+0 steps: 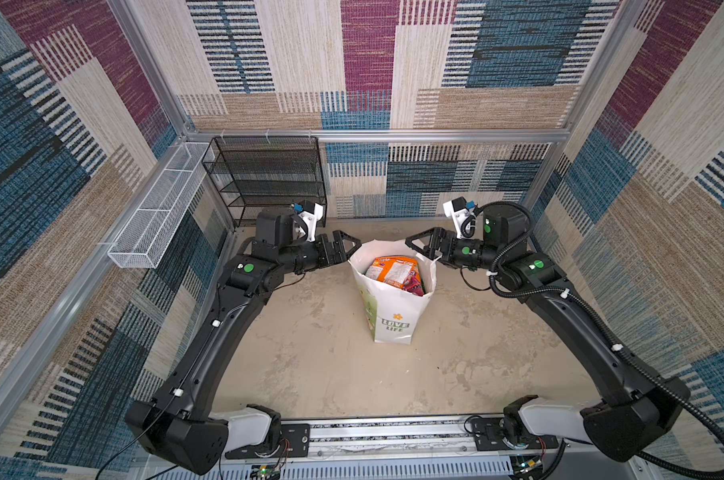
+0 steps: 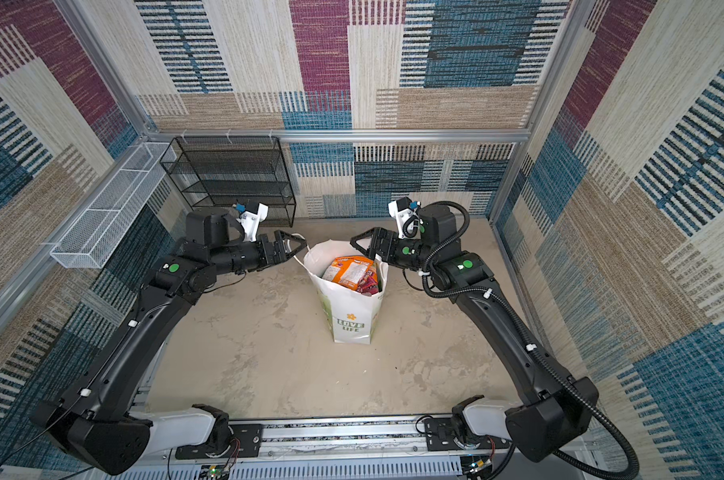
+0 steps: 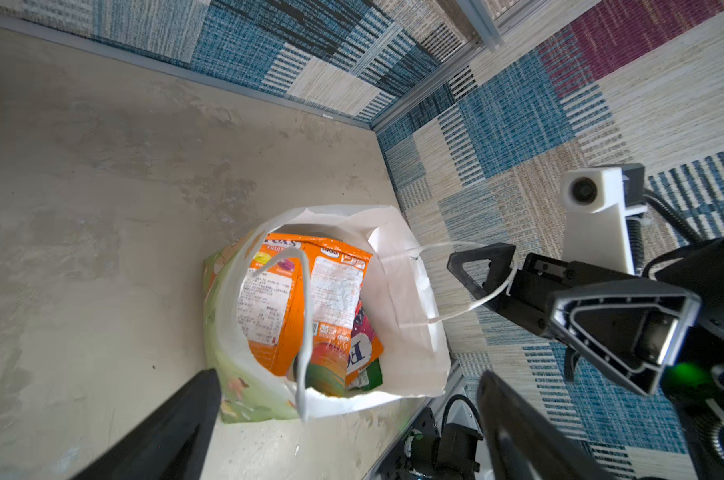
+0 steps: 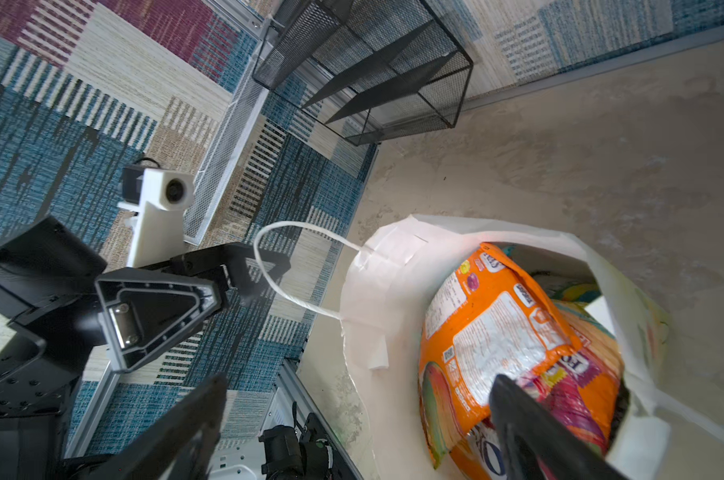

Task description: Place the snacks into the paper bag

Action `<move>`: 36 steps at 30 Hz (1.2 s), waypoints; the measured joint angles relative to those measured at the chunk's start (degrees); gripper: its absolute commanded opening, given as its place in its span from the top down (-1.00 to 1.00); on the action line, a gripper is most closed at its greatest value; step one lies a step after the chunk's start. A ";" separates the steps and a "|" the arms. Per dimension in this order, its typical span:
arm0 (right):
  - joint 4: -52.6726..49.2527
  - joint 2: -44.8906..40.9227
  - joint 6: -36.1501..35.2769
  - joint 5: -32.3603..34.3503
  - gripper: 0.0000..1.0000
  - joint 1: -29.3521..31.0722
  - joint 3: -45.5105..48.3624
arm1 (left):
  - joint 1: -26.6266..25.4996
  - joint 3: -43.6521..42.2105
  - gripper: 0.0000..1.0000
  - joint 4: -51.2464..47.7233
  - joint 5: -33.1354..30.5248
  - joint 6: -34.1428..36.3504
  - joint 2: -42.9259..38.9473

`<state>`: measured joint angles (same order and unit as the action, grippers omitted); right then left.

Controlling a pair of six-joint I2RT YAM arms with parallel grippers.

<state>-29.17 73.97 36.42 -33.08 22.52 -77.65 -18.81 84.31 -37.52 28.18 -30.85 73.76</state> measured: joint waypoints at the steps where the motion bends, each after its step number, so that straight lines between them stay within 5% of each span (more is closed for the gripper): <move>1: -1.33 -0.04 -0.02 0.74 -1.00 0.00 0.33 | 0.13 0.02 -0.98 -1.88 -0.90 1.03 -0.50; 12: -6.71 -1.29 -2.36 3.82 -1.00 -0.39 1.09 | 1.31 -1.09 -0.99 -8.20 -5.95 4.15 -6.69; 18: -3.69 -13.46 -7.87 20.98 -1.00 -1.07 3.39 | 1.55 -8.24 -0.99 -6.21 -16.20 4.70 -15.89; 26: 27.15 -30.88 -18.18 53.37 -1.00 -1.81 40.00 | 1.81 -37.81 -0.98 6.01 -47.60 2.12 -28.55; 31: 48.13 -27.50 -22.91 59.87 -1.00 -8.83 59.06 | 2.86 -56.11 -0.98 23.15 -62.95 3.50 -28.35; 36: 66.90 -15.85 -24.37 59.65 -1.00 -17.35 69.92 | 5.66 -66.27 -0.99 45.20 -69.22 11.02 -20.15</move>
<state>37.74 58.13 12.05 26.57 5.17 -7.73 -13.15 18.04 7.68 -41.04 -19.84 53.60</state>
